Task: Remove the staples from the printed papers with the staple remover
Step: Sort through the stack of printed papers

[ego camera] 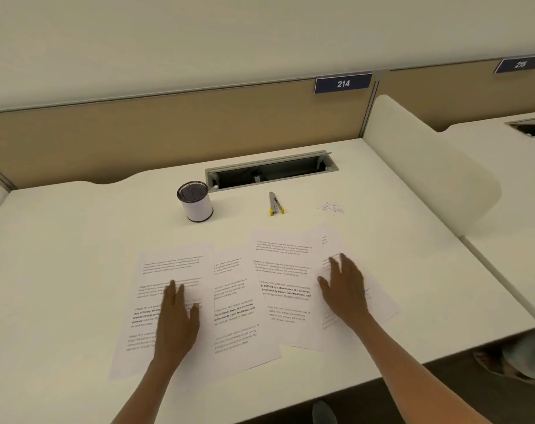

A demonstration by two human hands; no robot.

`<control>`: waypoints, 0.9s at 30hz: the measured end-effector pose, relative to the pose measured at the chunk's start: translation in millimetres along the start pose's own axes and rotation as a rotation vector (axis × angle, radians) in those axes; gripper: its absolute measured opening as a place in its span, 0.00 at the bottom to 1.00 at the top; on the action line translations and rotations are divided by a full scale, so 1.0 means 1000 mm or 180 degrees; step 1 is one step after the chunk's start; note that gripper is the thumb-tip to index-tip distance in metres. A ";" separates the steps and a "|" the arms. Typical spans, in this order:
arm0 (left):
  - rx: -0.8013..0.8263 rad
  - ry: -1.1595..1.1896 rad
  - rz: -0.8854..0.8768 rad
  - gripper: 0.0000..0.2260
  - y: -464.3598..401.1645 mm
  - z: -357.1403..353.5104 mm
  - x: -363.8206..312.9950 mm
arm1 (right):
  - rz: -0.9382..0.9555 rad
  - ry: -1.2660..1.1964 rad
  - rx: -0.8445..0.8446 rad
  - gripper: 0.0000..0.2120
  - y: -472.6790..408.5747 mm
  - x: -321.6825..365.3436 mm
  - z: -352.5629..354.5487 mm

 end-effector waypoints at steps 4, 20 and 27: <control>0.0280 -0.0582 0.1098 0.44 0.012 0.008 0.034 | -0.1032 0.0093 0.0188 0.30 -0.001 -0.034 0.003; -0.0052 -0.0419 0.1431 0.39 0.026 0.012 -0.004 | -0.0994 -0.0085 0.0355 0.31 -0.011 -0.001 0.008; 0.0309 -0.0583 0.1316 0.38 0.030 -0.005 -0.030 | -0.0736 -0.0048 0.0715 0.36 -0.004 0.034 -0.009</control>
Point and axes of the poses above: each hand's wrist, its own y-axis away from the middle knuckle, its own z-axis out of the back of the hand, x = y × z, the point moved 8 cm from there along -y, towards the middle knuckle, and after that the axes turned 1 degree about -z, right-handed, at the moved point
